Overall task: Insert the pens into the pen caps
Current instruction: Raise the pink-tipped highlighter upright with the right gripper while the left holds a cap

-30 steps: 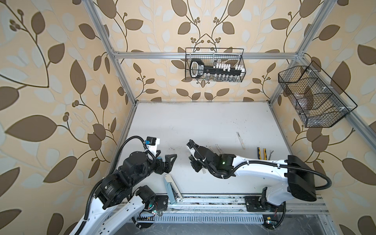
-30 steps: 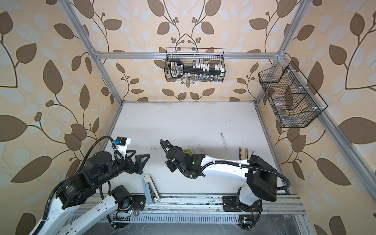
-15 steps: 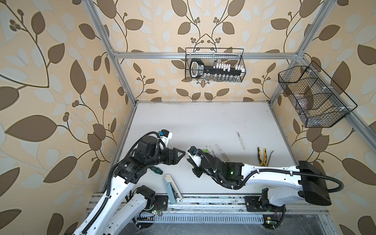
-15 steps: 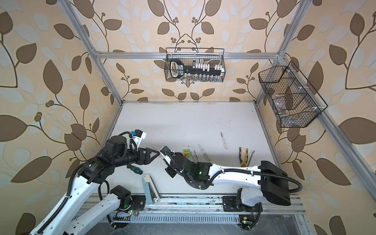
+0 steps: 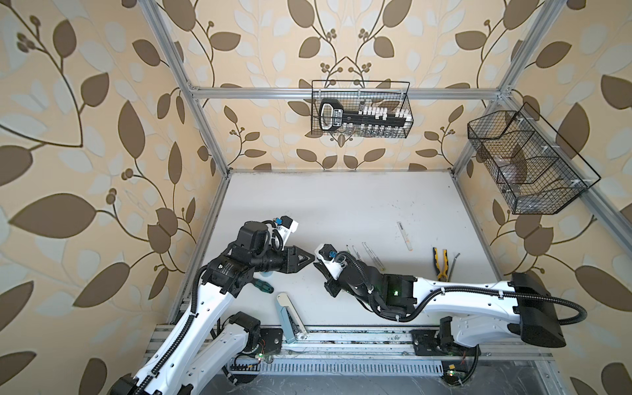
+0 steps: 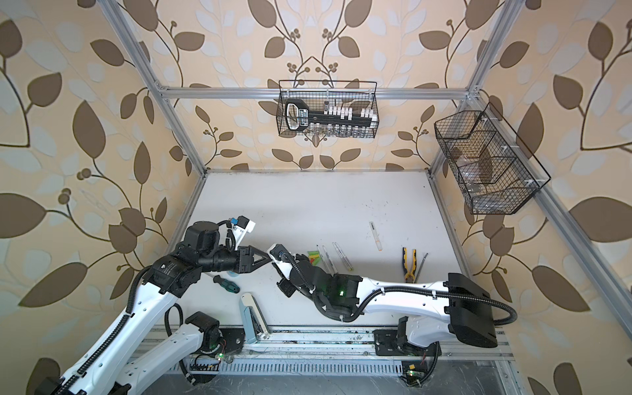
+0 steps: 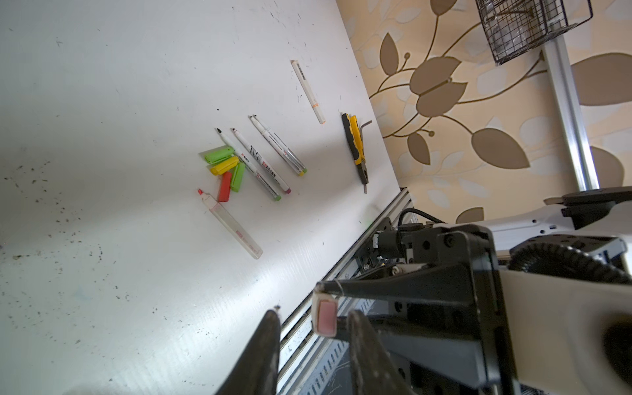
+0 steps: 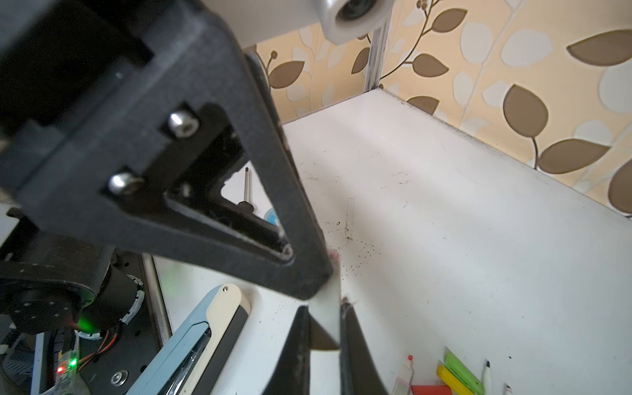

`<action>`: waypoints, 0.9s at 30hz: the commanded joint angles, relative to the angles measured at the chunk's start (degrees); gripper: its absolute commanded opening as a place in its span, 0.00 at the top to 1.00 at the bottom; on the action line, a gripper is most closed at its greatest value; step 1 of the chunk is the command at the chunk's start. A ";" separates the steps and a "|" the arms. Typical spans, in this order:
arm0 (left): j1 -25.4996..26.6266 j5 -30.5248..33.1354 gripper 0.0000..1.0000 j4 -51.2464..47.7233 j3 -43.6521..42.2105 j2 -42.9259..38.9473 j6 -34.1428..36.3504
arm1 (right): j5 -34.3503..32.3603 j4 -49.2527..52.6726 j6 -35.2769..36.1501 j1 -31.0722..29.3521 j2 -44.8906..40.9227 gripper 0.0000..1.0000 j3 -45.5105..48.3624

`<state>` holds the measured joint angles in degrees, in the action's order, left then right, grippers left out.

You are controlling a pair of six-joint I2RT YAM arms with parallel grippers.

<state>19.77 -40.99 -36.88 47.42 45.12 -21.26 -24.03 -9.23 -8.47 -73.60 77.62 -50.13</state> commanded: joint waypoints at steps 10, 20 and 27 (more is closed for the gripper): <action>-0.58 -3.04 0.94 2.42 -0.57 -0.91 0.73 | 0.70 -1.33 0.86 -0.45 -1.18 0.87 0.29; -1.38 -0.30 1.00 1.40 -0.27 -1.42 1.39 | 1.07 1.45 -1.88 0.45 -0.02 0.63 0.34; -4.65 11.41 1.00 -1.52 0.44 -3.58 2.02 | 2.17 13.33 -12.59 4.92 3.15 0.40 2.89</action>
<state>16.29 -35.03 -37.04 47.22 42.78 -20.93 -22.83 -3.18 -15.55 -69.78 78.30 -48.42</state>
